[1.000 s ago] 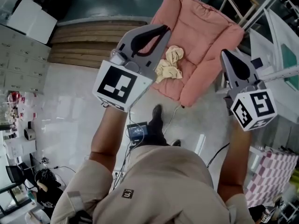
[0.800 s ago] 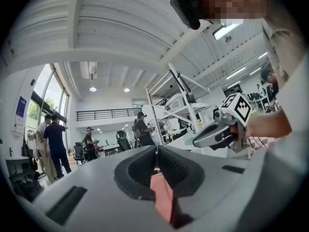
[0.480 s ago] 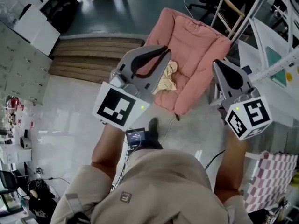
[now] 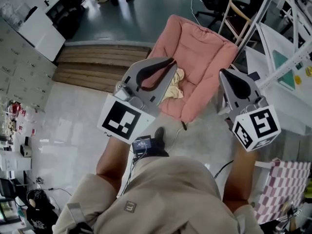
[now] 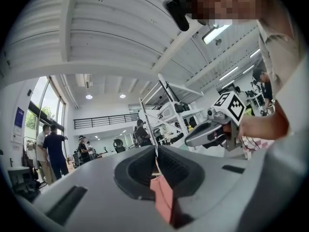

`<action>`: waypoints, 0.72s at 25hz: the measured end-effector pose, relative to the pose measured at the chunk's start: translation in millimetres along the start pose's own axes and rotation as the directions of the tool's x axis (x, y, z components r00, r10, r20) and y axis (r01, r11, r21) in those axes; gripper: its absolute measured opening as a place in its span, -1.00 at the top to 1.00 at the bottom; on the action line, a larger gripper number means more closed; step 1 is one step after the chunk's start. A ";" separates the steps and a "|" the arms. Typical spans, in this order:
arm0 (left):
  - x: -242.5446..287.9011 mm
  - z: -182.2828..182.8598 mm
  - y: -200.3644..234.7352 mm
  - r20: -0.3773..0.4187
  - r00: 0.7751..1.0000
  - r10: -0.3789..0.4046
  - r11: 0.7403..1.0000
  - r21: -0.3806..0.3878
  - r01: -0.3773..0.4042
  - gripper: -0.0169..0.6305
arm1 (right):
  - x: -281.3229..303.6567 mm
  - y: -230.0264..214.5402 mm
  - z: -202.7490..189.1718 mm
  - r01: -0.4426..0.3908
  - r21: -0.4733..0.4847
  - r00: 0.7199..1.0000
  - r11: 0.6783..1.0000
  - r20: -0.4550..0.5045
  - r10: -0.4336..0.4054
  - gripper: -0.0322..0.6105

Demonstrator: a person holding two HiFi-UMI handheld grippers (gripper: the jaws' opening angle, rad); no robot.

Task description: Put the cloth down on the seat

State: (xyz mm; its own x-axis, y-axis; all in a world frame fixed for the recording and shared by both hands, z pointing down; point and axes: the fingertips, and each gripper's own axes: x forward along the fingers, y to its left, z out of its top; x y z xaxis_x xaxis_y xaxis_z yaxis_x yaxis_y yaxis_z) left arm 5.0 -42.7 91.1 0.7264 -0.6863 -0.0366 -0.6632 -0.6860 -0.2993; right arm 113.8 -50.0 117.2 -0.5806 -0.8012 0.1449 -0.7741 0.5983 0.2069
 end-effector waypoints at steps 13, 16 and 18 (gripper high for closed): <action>-19.9 -6.6 -1.2 -0.016 1.000 0.022 1.000 -0.008 -0.022 0.89 | -2.8 17.5 -6.0 -0.019 0.017 1.000 1.000 -0.021 0.020 0.93; -21.6 -9.0 2.7 -0.014 1.000 0.024 1.000 -0.007 -0.024 0.89 | 1.2 19.6 -7.4 -0.020 0.017 0.999 1.000 -0.026 0.021 0.93; -22.6 -11.1 4.9 -0.014 1.000 0.024 1.000 -0.005 -0.024 0.89 | 3.7 21.1 -8.7 -0.020 0.018 0.999 1.000 -0.029 0.020 0.93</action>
